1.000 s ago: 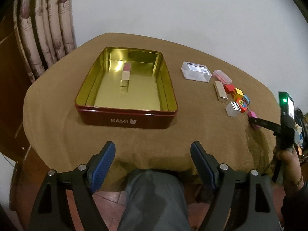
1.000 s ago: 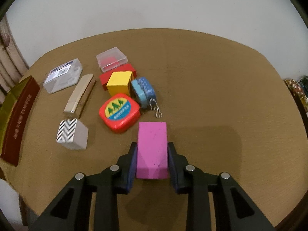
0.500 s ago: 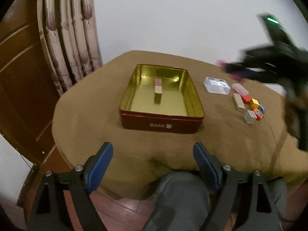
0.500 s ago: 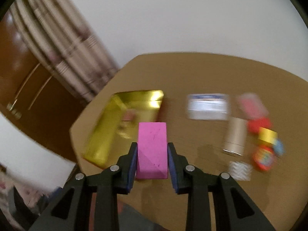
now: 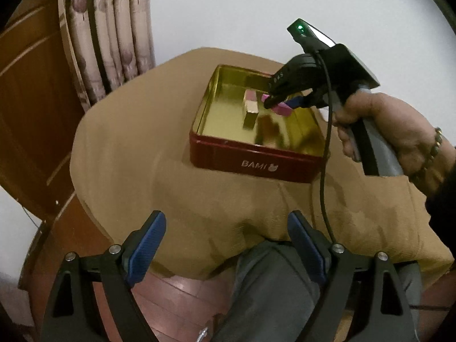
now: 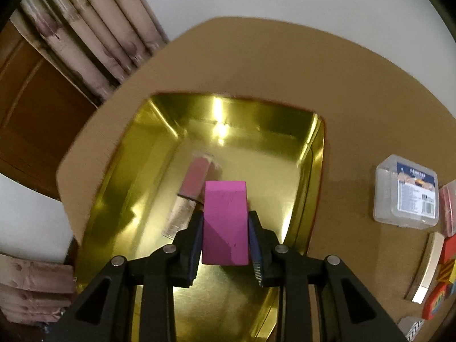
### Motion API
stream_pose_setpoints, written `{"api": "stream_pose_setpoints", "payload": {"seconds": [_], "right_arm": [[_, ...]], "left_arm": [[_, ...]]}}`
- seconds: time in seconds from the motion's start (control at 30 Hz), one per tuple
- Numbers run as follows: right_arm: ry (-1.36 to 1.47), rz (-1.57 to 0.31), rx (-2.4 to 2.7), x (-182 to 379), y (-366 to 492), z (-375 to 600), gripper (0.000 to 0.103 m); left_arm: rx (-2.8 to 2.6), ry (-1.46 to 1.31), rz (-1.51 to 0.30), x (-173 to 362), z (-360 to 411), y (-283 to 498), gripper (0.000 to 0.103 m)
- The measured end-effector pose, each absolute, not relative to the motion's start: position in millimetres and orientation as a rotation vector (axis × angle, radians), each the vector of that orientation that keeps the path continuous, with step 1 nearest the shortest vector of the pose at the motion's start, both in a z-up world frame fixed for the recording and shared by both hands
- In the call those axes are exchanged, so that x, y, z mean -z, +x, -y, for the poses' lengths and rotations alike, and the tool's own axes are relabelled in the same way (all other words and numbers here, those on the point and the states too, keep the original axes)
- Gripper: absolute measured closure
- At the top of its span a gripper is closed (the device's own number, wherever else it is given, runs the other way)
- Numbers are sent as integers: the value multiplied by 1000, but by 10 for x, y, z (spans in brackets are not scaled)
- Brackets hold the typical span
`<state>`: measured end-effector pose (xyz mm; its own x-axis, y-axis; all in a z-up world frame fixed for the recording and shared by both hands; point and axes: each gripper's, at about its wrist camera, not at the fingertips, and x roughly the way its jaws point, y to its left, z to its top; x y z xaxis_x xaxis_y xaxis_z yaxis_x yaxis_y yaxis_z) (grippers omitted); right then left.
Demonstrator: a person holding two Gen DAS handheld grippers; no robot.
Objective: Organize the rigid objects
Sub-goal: 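Lower the pink block into the gold tin and open the right gripper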
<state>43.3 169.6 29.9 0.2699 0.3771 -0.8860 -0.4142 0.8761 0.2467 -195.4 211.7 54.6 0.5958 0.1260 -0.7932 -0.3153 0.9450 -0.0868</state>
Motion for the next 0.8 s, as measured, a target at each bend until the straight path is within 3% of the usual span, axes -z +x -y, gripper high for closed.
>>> {"api": "stream_pose_setpoints", "payload": {"seconds": [0.37,0.8], "right_arm": [[99,-1248,-540,-102,628,-2083,73],[44,-1116,-482,-365,861,-2318,67]], "left_arm": [[-265,-237,-916,-511,-2118,-1913,19],[-272,-216,-912,-517,-2078,-1917,19]]}}
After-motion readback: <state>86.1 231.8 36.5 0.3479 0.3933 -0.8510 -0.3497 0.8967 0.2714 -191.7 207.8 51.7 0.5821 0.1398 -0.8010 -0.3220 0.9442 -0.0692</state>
